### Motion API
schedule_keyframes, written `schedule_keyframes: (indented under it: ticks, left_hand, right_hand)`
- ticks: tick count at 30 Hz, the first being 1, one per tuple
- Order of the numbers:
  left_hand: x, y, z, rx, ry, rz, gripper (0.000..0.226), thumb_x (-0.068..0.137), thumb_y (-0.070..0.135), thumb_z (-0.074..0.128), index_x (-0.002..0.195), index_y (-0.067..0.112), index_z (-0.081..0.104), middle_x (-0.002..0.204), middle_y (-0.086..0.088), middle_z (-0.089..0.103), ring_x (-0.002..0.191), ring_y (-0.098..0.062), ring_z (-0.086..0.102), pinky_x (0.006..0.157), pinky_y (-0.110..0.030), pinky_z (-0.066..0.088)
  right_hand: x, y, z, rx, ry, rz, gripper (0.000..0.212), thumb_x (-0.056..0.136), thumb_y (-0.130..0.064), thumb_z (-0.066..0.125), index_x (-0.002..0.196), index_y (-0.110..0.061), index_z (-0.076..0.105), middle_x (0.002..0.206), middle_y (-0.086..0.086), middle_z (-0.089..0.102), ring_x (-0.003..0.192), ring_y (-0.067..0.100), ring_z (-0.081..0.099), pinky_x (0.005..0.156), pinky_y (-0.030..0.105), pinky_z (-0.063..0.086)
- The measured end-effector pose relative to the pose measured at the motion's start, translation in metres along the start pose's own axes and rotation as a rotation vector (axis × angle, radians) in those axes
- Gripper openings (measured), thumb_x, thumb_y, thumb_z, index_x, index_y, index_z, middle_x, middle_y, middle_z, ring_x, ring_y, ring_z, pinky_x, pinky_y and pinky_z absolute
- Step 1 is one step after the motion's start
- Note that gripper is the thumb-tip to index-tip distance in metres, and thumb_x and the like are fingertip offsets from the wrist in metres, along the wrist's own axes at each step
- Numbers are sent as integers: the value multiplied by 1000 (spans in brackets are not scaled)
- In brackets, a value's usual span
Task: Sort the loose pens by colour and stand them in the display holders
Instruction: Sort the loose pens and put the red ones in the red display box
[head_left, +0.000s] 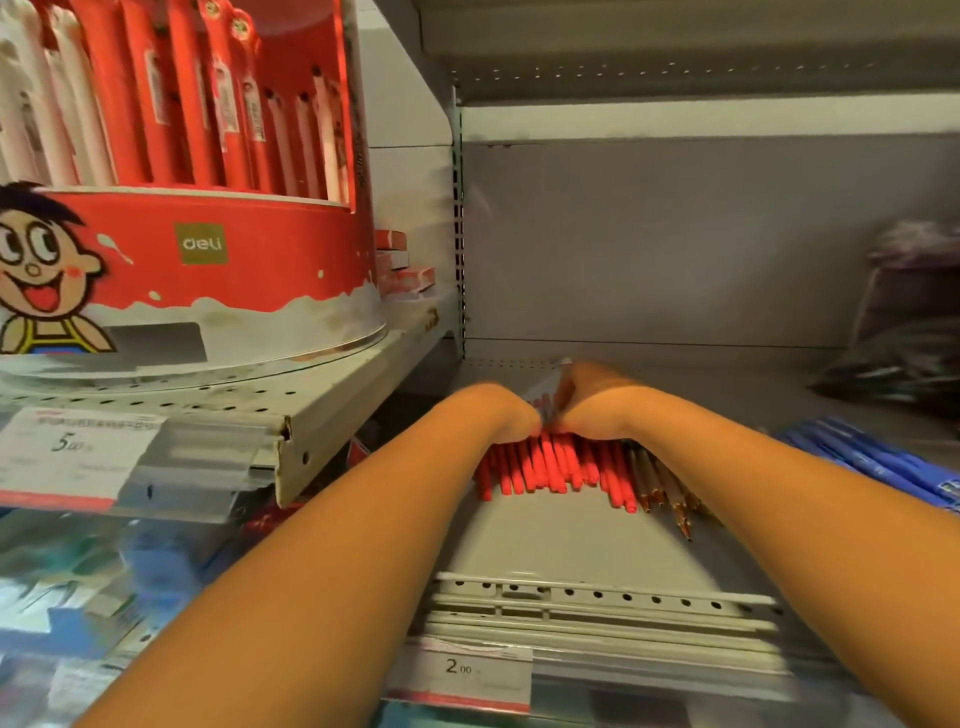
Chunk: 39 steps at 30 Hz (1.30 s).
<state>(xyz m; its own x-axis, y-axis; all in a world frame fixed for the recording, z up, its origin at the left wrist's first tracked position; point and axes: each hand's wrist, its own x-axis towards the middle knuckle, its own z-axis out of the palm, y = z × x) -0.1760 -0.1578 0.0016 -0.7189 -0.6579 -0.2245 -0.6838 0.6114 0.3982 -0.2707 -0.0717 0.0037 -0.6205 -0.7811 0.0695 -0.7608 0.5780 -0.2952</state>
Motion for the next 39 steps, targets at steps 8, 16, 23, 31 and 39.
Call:
schedule_keyframes:
  ticks: [8,16,23,31,39]
  left_hand:
    - [0,10,-5,28,-130,-46,48,103,45,41,80,4,47,69,-13,56,29,-23,55,31,-25,45]
    - [5,11,-7,36,-161,-61,33,100,40,46,80,13,46,76,-10,56,48,-20,59,40,-24,43]
    - [16,3,-11,-146,-144,-107,32,91,45,64,84,15,55,85,-7,64,68,-19,62,52,-29,50]
    - [23,6,-10,-138,-183,-97,26,91,37,62,89,10,60,89,-11,69,70,-23,67,63,-27,56]
    - [26,14,-8,-124,-236,-115,14,86,27,61,87,13,60,65,-6,69,61,-19,63,55,-25,50]
  right_hand:
    - [9,6,3,53,57,71,20,88,-31,65,85,-12,63,73,4,59,62,16,56,49,21,39]
    - [7,5,-2,138,-13,108,50,80,-31,70,120,-2,60,88,11,70,69,22,68,49,26,54]
    - [7,4,0,162,-5,130,61,87,-34,64,135,1,49,88,11,68,62,19,64,51,26,54]
    - [7,4,0,167,-1,143,65,87,-27,64,141,2,43,88,11,67,58,18,60,43,22,50]
    - [7,5,-4,228,-10,149,59,93,-26,60,142,0,41,85,10,59,57,19,54,46,26,48]
